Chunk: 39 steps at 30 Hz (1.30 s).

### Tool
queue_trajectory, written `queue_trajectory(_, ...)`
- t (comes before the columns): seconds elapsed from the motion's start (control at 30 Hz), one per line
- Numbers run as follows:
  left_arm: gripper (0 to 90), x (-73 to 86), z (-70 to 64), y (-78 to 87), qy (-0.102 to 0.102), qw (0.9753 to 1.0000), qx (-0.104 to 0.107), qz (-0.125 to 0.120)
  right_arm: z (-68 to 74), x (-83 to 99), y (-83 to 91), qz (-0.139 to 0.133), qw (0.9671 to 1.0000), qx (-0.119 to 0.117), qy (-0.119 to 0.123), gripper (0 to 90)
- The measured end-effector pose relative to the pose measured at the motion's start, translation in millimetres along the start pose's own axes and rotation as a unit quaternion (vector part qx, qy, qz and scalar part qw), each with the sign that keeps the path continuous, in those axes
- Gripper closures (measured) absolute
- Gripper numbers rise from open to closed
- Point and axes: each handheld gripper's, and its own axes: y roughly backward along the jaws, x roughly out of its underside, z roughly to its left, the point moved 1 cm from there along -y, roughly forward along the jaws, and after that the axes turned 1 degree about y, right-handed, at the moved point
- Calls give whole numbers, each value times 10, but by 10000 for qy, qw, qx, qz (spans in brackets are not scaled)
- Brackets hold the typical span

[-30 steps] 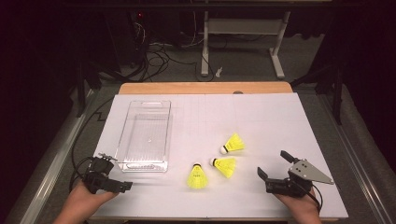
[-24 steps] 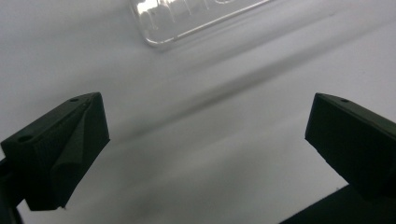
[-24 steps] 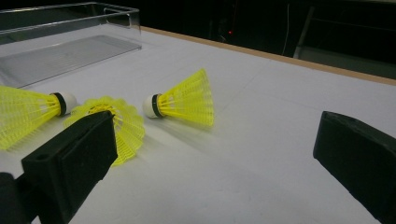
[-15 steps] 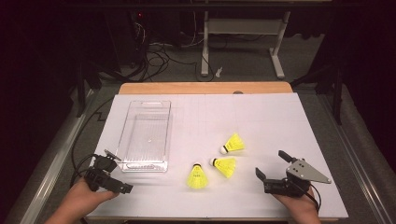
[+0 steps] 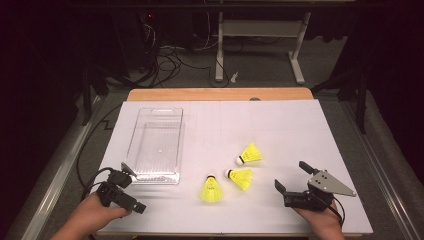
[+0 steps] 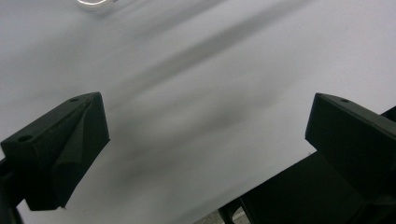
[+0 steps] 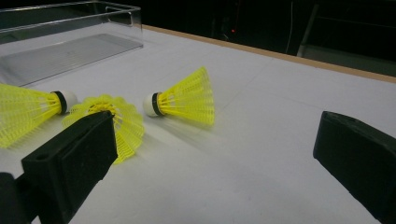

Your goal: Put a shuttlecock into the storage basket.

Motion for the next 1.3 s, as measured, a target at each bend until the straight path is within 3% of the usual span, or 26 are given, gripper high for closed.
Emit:
queue_trajectory(0.5, 7, -55, -167, -44, -231, 9997, 71, 85, -2, -2, 2, -7, 10000, -15, -4, 2)
queue_trajectory(1.3, 7, -162, -547, -75, -664, 9975, 194, 173, 8, -7, 6, -13, 10000, -41, 1, 2)
